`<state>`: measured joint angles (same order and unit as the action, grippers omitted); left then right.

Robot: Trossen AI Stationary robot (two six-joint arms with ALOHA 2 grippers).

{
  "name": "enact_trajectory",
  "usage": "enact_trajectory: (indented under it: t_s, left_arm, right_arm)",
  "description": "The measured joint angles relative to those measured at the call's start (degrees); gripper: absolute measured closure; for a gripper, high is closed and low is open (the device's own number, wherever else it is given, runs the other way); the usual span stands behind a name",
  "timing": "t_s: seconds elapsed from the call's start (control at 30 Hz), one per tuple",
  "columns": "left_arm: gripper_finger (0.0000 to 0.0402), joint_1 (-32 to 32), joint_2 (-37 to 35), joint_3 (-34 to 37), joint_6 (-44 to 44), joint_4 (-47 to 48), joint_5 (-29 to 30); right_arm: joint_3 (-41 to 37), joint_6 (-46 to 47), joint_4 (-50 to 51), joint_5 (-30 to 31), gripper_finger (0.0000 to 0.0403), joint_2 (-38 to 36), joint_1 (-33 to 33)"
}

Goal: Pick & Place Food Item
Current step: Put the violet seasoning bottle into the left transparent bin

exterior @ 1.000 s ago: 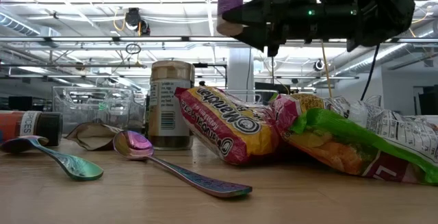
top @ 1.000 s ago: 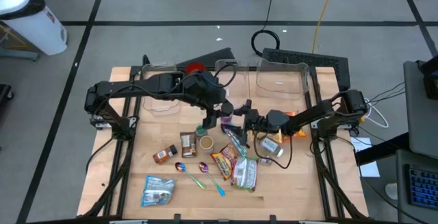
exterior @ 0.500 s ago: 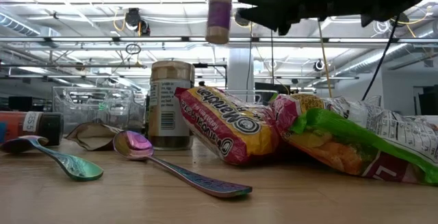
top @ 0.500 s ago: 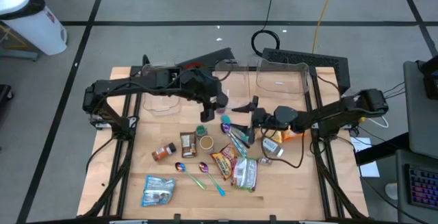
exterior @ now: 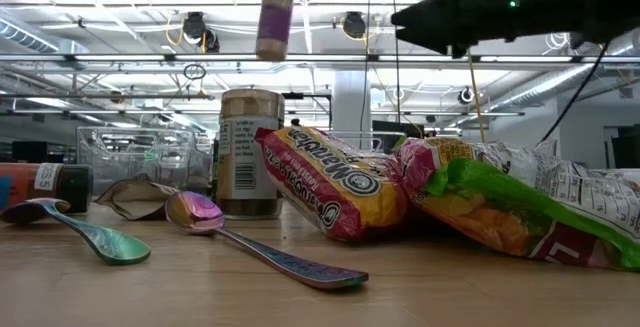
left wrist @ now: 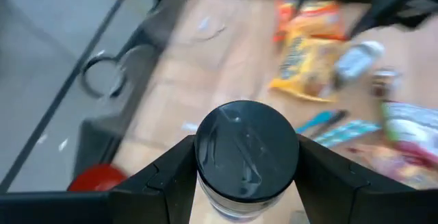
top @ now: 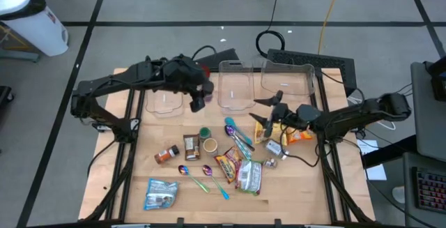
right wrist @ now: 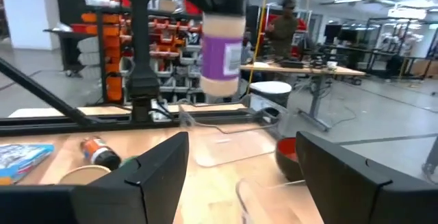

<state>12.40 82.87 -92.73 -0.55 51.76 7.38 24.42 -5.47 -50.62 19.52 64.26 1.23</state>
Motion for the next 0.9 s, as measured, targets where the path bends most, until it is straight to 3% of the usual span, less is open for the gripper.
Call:
enact_trajectory:
  t_s: [0.5,0.67,0.9]
  left_arm:
    - [0.0193,3.7,-21.8,38.3,13.6,-22.2,2.2]
    - [0.0193,4.1,-30.6,43.9,16.2,-21.7,6.6]
    - [0.0193,4.7,-39.5,45.9,17.8,-16.0,13.7]
  right_arm:
    - [-8.5,-1.3,-3.1,-0.1,0.0148,-7.6,-2.7]
    - [-9.4,-0.4,-3.1,-0.2,0.0148,-7.9,-2.7]
    - [-9.6,3.3,-4.0,-0.3,0.0151,-7.7,-2.7]
